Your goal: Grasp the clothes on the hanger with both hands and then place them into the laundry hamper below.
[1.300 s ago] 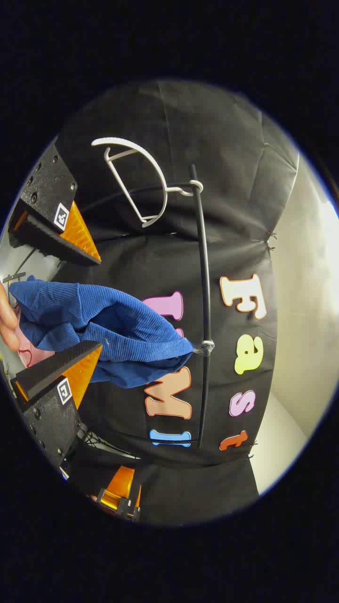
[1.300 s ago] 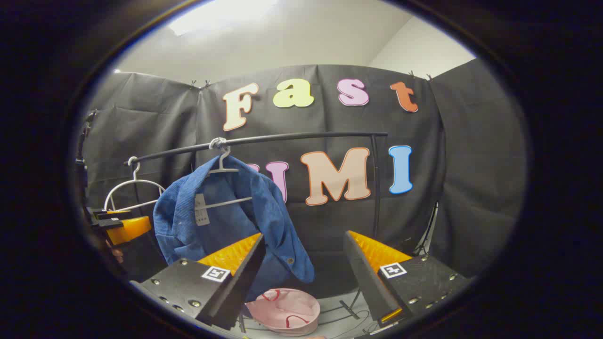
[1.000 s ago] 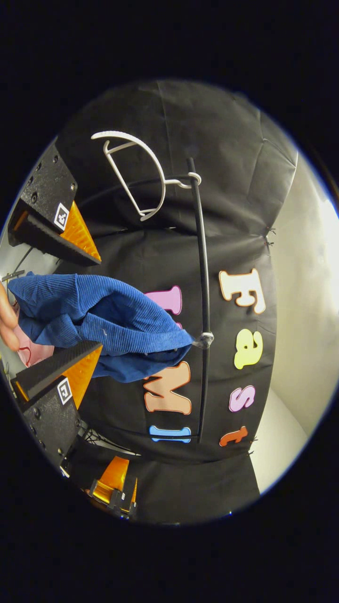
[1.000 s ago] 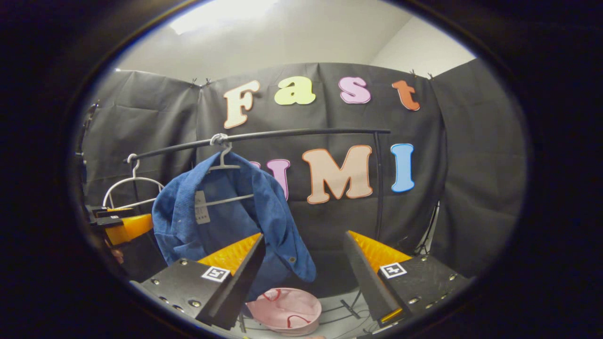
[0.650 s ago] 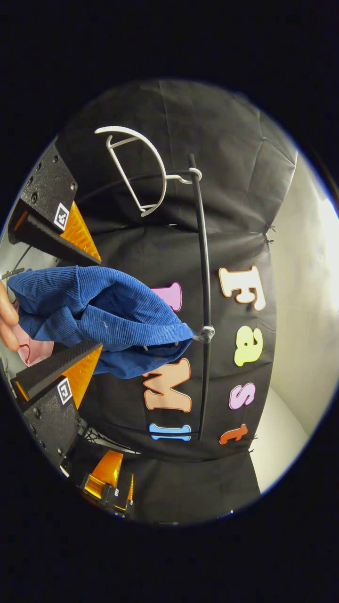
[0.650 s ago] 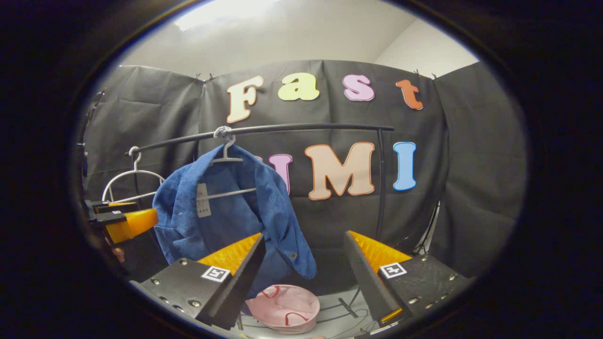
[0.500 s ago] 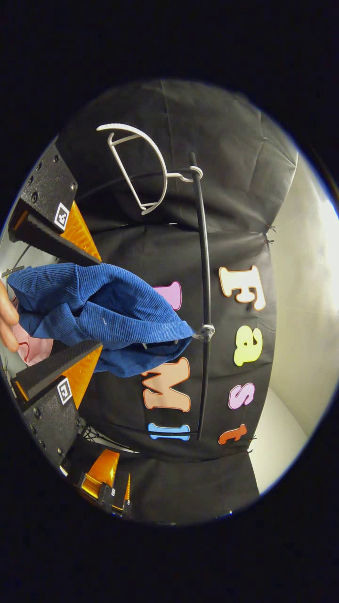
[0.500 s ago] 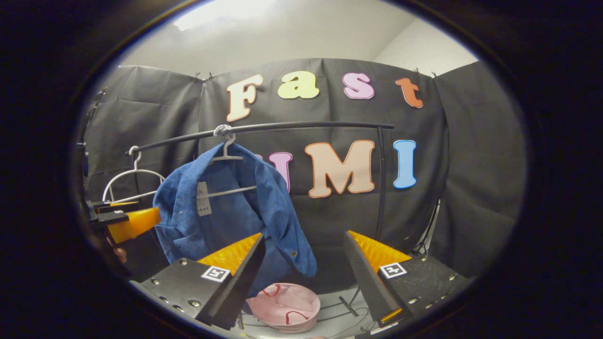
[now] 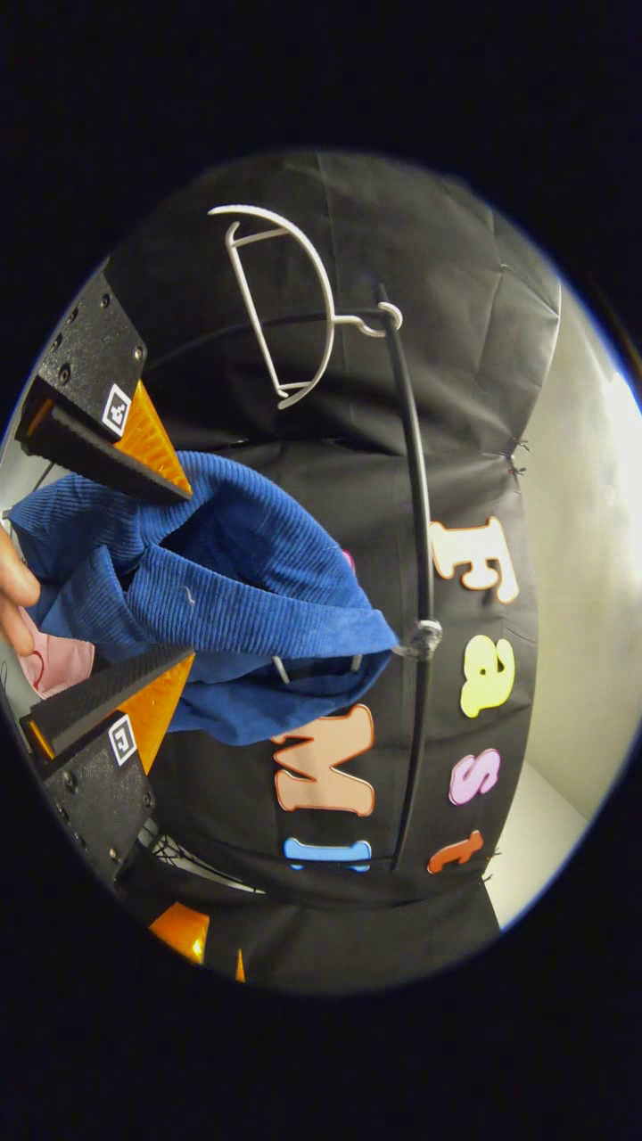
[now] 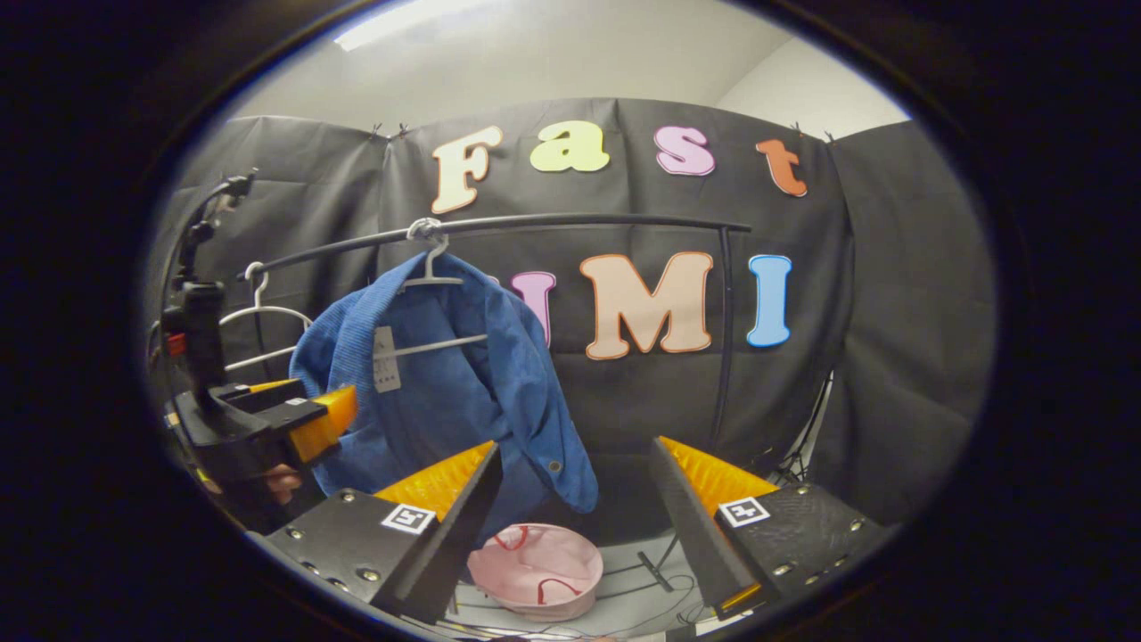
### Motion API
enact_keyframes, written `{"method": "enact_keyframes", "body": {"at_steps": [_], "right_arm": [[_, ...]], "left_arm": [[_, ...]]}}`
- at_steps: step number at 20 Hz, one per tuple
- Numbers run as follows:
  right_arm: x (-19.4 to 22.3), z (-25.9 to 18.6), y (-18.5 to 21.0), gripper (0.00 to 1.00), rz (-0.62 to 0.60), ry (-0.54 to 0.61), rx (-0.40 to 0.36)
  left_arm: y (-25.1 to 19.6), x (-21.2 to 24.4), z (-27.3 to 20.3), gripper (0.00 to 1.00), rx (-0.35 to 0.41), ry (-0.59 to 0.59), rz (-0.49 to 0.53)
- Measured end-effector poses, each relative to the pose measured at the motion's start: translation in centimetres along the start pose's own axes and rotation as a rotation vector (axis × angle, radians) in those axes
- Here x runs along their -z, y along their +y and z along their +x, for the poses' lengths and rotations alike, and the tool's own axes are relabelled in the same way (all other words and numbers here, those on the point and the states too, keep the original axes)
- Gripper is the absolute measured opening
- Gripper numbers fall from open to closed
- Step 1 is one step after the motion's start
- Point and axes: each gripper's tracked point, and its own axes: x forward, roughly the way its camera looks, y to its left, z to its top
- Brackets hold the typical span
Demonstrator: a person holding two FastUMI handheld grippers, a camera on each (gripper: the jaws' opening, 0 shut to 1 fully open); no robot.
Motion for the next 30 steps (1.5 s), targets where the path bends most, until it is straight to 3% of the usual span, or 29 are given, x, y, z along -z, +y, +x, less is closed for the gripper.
{"method": "enact_keyframes", "body": {"at_steps": [2, 4, 6, 7, 8, 9, 12, 14, 15, 16, 19, 21, 24, 27, 30], "right_arm": [[0.1, 0.3, -0.2, 1.0, -0.004, 0.002, 0.01], [0.2, 1.0, -0.2, 0.95, -0.012, 0.007, 0.016], [0.3, 2.2, 0.2, 1.0, -0.02, 0.012, 0.013], [0.4, 3.0, 0.4, 0.95, -0.021, 0.012, 0.011], [0.3, 3.8, 0.8, 1.0, -0.021, 0.013, 0.007], [0.4, 4.8, 1.2, 0.95, -0.019, 0.013, 0.002], [0.2, 8.1, 2.7, 0.96, -0.01, 0.007, -0.013], [0.2, 10.2, 3.7, 0.96, 0.008, 0.002, -0.021], [0.3, 11.0, 4.2, 0.96, 0.017, -0.003, -0.026], [0.4, 11.7, 4.7, 1.0, 0.023, -0.008, -0.034], [1.2, 12.9, 5.7, 0.96, 0.028, 0.018, -0.077], [1.1, 14.5, 6.1, 1.0, 0.022, 0.025, -0.108], [0.8, 16.4, 6.3, 0.95, 0.02, 0.026, -0.147], [0.2, 19.3, 7.5, 1.0, 0.025, 0.004, -0.187], [0.8, 21.7, 8.5, 0.95, 0.021, 0.024, -0.213]], "left_arm": [[0.2, 0.2, 1.7, 0.98, -0.021, 0.0, 0.008], [0.7, 0.7, 3.5, 0.98, -0.034, 0.01, 0.012], [1.0, 1.0, 5.1, 1.0, -0.037, 0.017, 0.018], [1.2, 1.0, 5.9, 1.0, -0.035, 0.017, 0.016], [1.3, 0.9, 6.6, 1.0, -0.028, 0.018, 0.009], [1.5, 0.8, 7.2, 0.98, -0.022, 0.016, 0.002], [2.2, 0.8, 8.6, 1.0, -0.001, 0.014, -0.022], [2.4, 0.9, 9.6, 0.95, 0.013, 0.012, -0.022], [2.3, 0.8, 10.0, 0.99, 0.023, 0.007, -0.019], [2.5, 0.7, 10.3, 0.98, 0.023, -0.005, -0.015], [2.7, 0.6, 11.1, 0.91, 0.014, -0.012, -0.045], [1.9, 0.5, 11.6, 0.73, 0.038, -0.013, -0.09], [1.3, 0.7, 11.3, 0.47, 0.102, 0.026, -0.06], [1.6, 0.3, 9.6, 0.2, 0.141, 0.029, -0.041], [1.6, 0.1, 7.9, 0.11, 0.146, 0.032, -0.022]]}}
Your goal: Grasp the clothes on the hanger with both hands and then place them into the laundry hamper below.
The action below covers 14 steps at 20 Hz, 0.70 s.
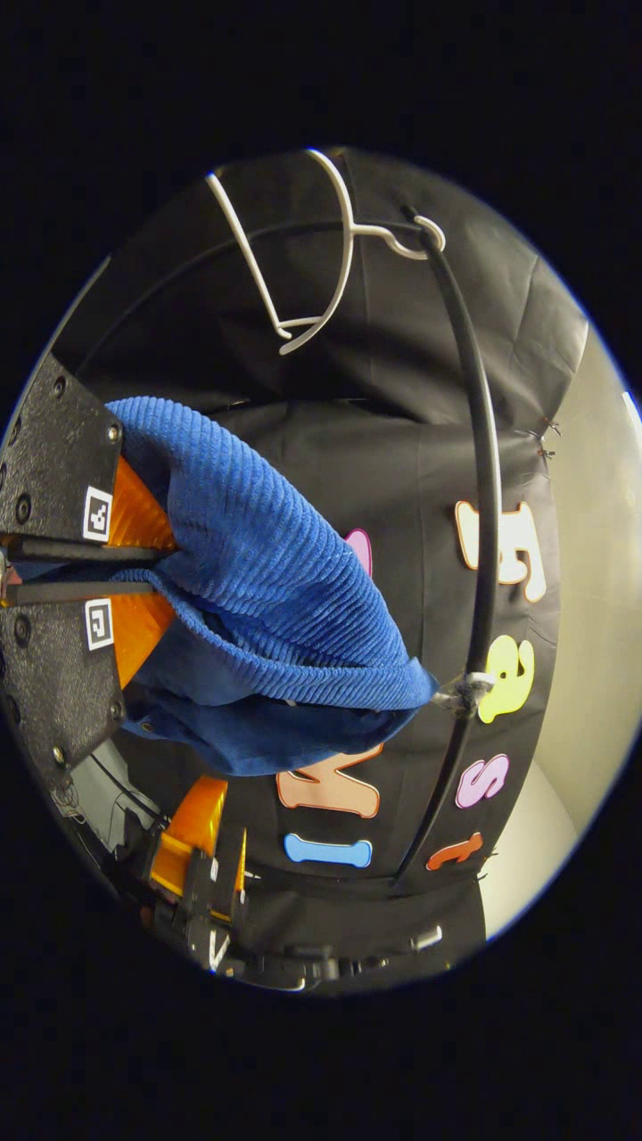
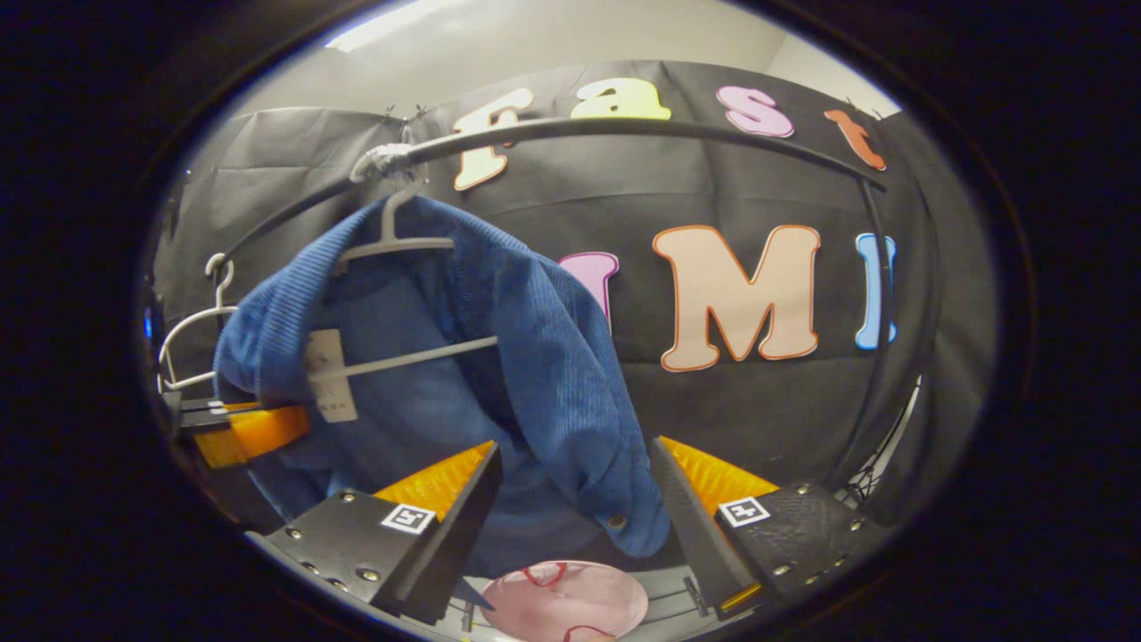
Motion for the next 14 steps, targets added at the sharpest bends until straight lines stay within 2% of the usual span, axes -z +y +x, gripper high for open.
{"method": "enact_keyframes", "body": {"at_steps": [2, 3, 5, 8, 10, 11, 12, 14], "right_arm": [[-0.2, 1.2, 0.3, 1.0, 0.017, -0.004, -0.011], [-0.3, 1.8, 0.2, 0.95, 0.027, -0.007, -0.015], [-0.7, 3.1, 0.5, 0.96, 0.038, -0.01, -0.029], [-1.0, 4.9, 1.3, 1.0, 0.057, -0.008, -0.063], [-0.8, 6.0, 2.2, 0.99, 0.066, -0.005, -0.087], [-0.4, 6.6, 2.6, 0.95, 0.069, 0.006, -0.102], [-0.2, 7.2, 3.0, 1.0, 0.069, 0.016, -0.109], [0.3, 8.6, 2.9, 0.93, 0.071, 0.025, -0.102]], "left_arm": [[-0.6, -0.2, -0.9, 0.07, 0.017, 0.015, -0.011], [-0.7, -0.5, -1.5, 0.06, 0.023, 0.019, -0.022], [-0.7, -1.4, -2.8, 0.03, 0.031, 0.007, -0.036], [-2.2, -2.4, -4.8, 0.04, 0.092, 0.003, -0.04], [-2.8, -3.2, -6.2, 0.04, 0.123, 0.008, -0.051], [-3.2, -3.8, -6.8, 0.04, 0.139, 0.01, -0.06], [-3.6, -4.5, -7.6, 0.02, 0.156, 0.003, -0.065], [-4.3, -6.2, -9.1, 0.05, 0.186, -0.022, -0.05]]}}
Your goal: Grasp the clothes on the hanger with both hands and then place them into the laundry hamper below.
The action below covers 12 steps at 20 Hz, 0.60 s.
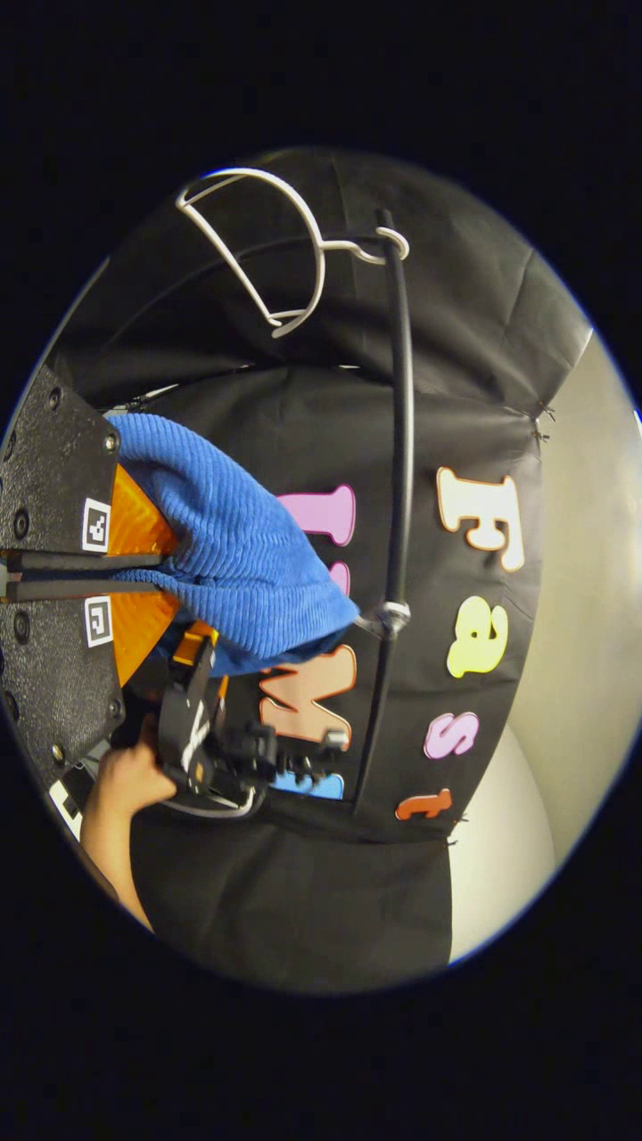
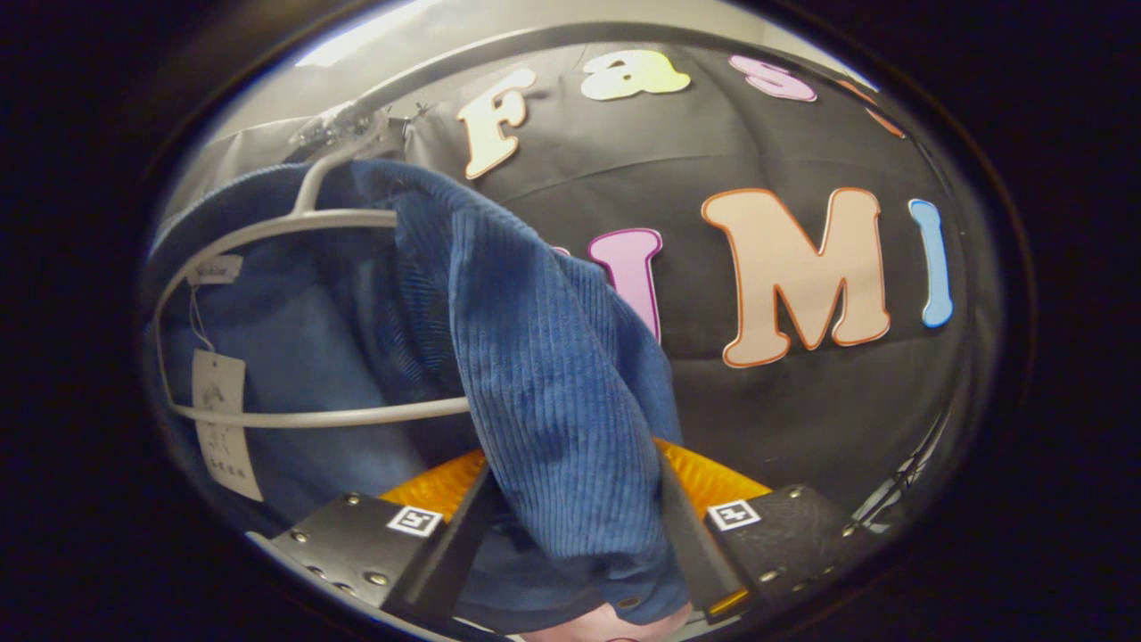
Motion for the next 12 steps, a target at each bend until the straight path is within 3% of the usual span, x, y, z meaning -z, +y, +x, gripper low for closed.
{"method": "enact_keyframes", "body": {"at_steps": [3, 4, 5, 6, 8, 10, 12], "right_arm": [[-2.1, -0.3, -3.0, 0.27, 0.015, -0.063, 0.12], [-2.9, 0.1, -3.0, 0.05, 0.027, -0.081, 0.103], [-3.6, 0.2, -2.6, 0.06, 0.023, -0.103, 0.082], [-4.6, 0.1, -2.9, 0.06, 0.015, -0.132, 0.093], [-6.1, -0.2, -2.9, 0.0, 0.009, -0.161, 0.087], [-7.3, -0.5, -3.2, 0.0, 0.013, -0.194, 0.098], [-8.2, -0.6, -3.7, 0.01, 0.02, -0.226, 0.117]], "left_arm": [[0.3, -1.9, -2.2, 0.02, 0.024, -0.015, 0.03], [0.9, -2.4, -2.8, 0.04, 0.018, -0.014, 0.019], [1.9, -2.8, -3.2, 0.02, -0.001, -0.005, 0.011], [2.9, -3.1, -3.5, 0.06, -0.023, 0.008, 0.003], [3.8, -3.4, -4.1, 0.02, -0.04, 0.031, -0.007], [4.1, -4.0, -4.6, 0.06, -0.039, 0.03, 0.032], [4.1, -4.3, -5.3, 0.04, -0.027, 0.038, 0.094]]}}
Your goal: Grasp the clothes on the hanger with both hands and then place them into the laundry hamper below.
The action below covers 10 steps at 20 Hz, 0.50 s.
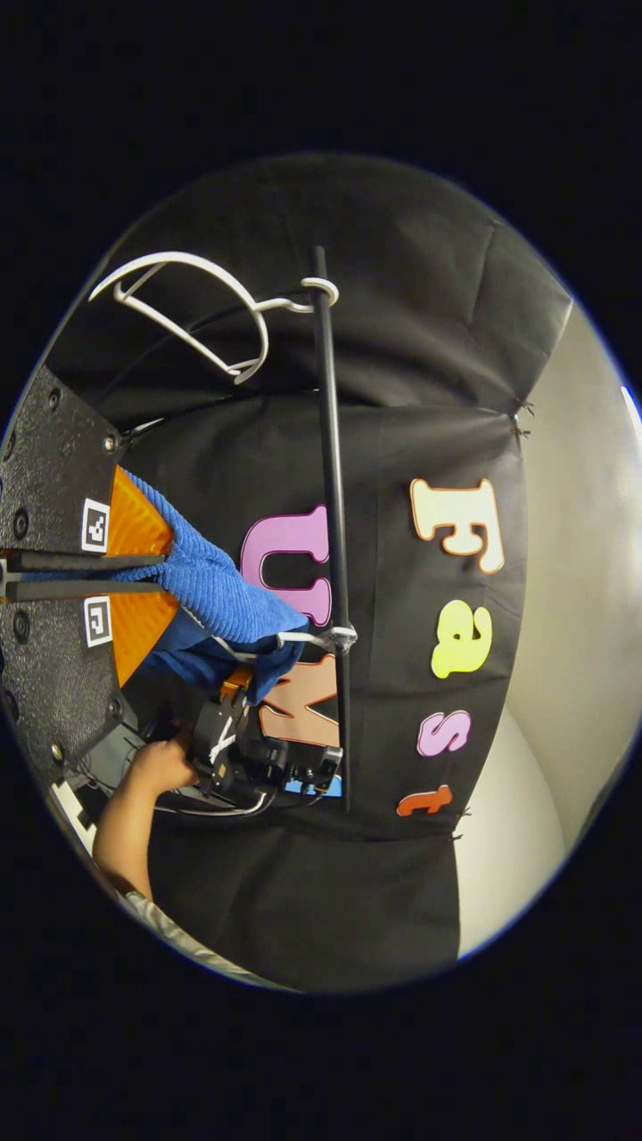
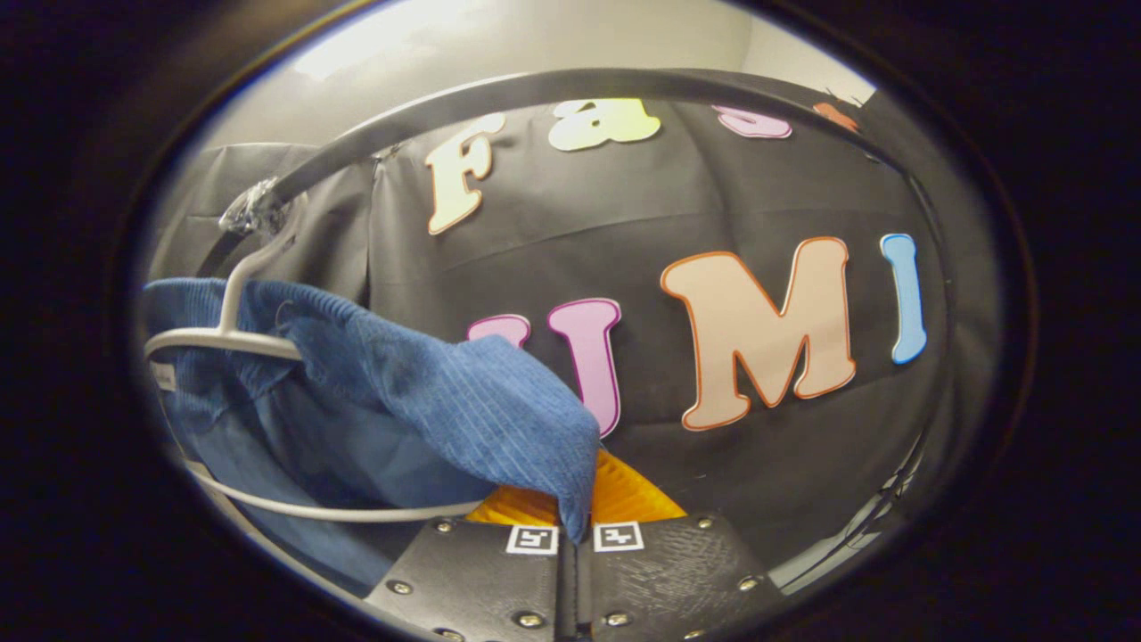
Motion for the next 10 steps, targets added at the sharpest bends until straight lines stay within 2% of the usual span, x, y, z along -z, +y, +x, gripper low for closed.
{"method": "enact_keyframes", "body": {"at_steps": [3, 4, 6, 7, 8, 9, 10], "right_arm": [[-1.7, 0.3, -0.9, 0.0, -0.004, -0.063, 0.039], [-2.1, 0.7, -0.8, 0.01, -0.005, -0.078, 0.044], [-2.0, 1.6, -0.2, 0.0, -0.001, -0.074, 0.038], [-1.8, 2.0, 0.2, 0.01, 0.0, -0.07, 0.03], [-1.7, 2.5, 0.4, 0.01, 0.003, -0.074, 0.025], [-1.7, 2.8, 0.5, 0.01, 0.005, -0.082, 0.023], [-1.7, 3.2, 0.6, 0.01, 0.003, -0.092, 0.022]], "left_arm": [[1.4, -1.0, -0.3, 0.07, -0.011, -0.012, 0.078], [2.1, -1.5, -0.2, 0.04, -0.024, -0.017, 0.089], [3.0, -2.0, -0.1, 0.01, -0.026, -0.019, 0.109], [3.4, -2.2, -0.1, 0.04, -0.024, -0.017, 0.117], [3.9, -2.4, 0.1, 0.01, -0.022, -0.015, 0.13], [4.5, -2.5, 0.3, 0.07, -0.024, -0.007, 0.152], [5.2, -2.3, 0.6, 0.07, -0.025, 0.011, 0.183]]}}
